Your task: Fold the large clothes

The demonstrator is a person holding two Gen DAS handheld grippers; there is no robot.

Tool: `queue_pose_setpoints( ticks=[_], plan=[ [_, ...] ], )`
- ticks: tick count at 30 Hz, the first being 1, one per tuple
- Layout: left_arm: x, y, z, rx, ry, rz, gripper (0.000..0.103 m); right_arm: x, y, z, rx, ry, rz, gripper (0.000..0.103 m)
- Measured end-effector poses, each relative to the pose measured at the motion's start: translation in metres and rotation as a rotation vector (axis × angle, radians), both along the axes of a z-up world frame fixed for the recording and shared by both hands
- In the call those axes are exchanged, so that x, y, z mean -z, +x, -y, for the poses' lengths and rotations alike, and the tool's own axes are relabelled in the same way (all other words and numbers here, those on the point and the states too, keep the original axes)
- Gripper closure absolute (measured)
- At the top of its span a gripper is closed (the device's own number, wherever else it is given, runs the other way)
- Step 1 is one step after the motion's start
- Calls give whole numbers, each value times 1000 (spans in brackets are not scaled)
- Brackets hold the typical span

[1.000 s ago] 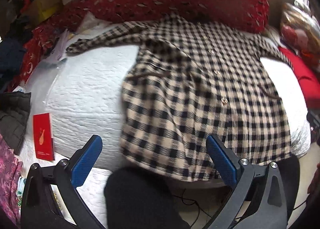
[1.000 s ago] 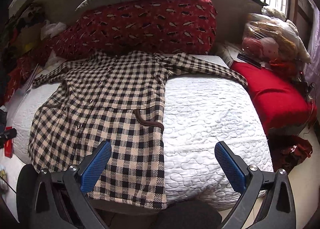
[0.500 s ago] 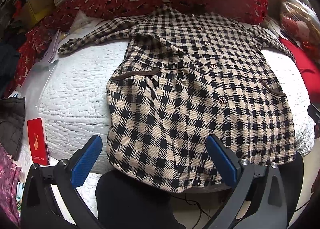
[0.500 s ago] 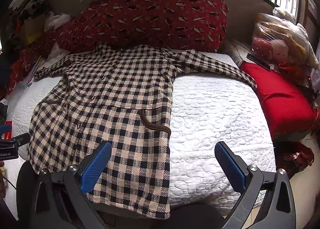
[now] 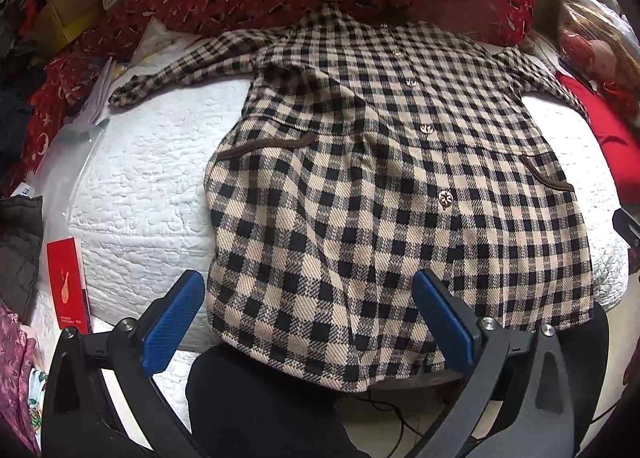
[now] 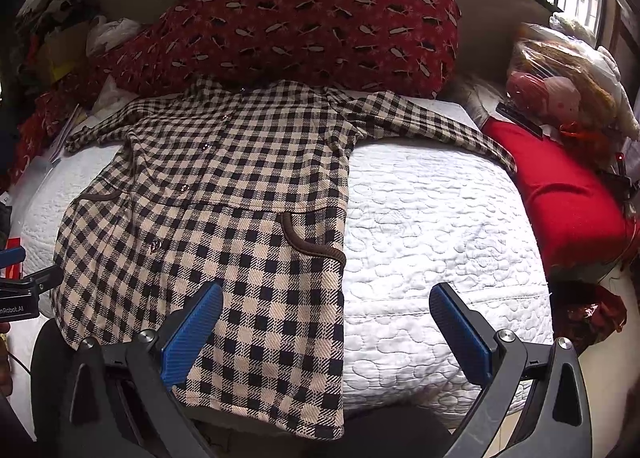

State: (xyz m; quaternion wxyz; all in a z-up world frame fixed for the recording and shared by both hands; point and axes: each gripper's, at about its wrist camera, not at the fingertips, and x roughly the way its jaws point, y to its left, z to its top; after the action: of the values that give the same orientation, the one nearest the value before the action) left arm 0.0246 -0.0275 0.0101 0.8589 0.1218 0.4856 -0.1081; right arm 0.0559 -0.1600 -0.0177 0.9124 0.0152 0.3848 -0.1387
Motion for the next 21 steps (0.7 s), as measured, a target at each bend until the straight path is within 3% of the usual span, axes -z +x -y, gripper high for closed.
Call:
queue_pose_setpoints(
  ticks=[7, 21],
  plan=[
    [-5, -12, -3, 35, -56, 45, 0, -1, -2, -10, -24, -4, 10, 0],
    [-8, -38, -7, 49, -64, 39, 0, -5, -25, -21, -46, 3, 60, 0]
  ],
)
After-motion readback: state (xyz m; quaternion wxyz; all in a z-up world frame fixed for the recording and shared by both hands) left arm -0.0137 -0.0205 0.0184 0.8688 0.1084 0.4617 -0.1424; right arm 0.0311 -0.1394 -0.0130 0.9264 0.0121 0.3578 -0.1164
